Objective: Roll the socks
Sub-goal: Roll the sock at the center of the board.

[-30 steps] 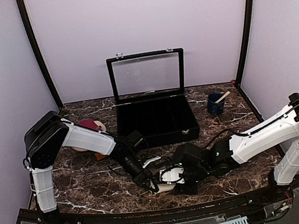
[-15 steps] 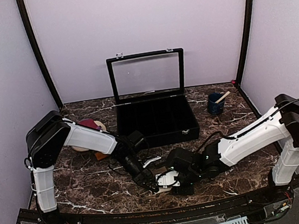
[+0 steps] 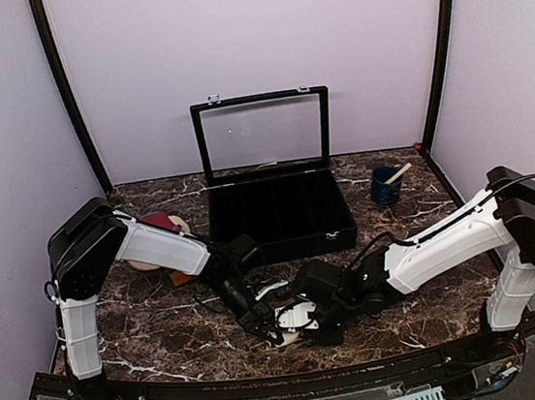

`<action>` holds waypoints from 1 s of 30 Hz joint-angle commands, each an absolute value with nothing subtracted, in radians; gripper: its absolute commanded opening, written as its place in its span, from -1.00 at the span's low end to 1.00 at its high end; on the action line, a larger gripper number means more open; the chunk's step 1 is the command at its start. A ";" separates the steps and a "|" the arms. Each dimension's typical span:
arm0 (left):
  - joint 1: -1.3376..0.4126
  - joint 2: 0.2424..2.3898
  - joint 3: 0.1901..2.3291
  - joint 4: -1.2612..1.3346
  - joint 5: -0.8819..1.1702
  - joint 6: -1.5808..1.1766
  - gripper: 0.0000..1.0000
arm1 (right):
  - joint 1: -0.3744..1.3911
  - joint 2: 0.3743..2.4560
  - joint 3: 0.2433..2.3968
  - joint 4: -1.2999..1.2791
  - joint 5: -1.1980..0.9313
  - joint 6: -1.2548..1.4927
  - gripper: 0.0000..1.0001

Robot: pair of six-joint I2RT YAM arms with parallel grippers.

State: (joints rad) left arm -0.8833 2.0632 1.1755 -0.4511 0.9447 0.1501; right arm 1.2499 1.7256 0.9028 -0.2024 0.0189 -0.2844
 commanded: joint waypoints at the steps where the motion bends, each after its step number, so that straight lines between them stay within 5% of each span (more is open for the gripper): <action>1: -0.879 2.108 1.158 -0.523 0.824 0.143 -0.98 | 1.233 1.773 0.921 -0.245 -0.029 -0.259 -0.94; 12: -0.838 1.991 1.041 -0.314 0.748 -0.051 -0.43 | 1.211 1.765 0.895 -0.260 -0.101 -0.193 -1.00; 30: -0.836 1.767 0.821 -0.095 0.579 -0.226 -0.32 | 1.156 1.791 0.911 -0.265 -0.242 -0.130 -1.00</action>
State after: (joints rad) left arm -0.8486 1.8130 0.8715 -0.0967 0.7532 -0.1867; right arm 1.1721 1.7496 0.9203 -0.1978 -0.1814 -0.1551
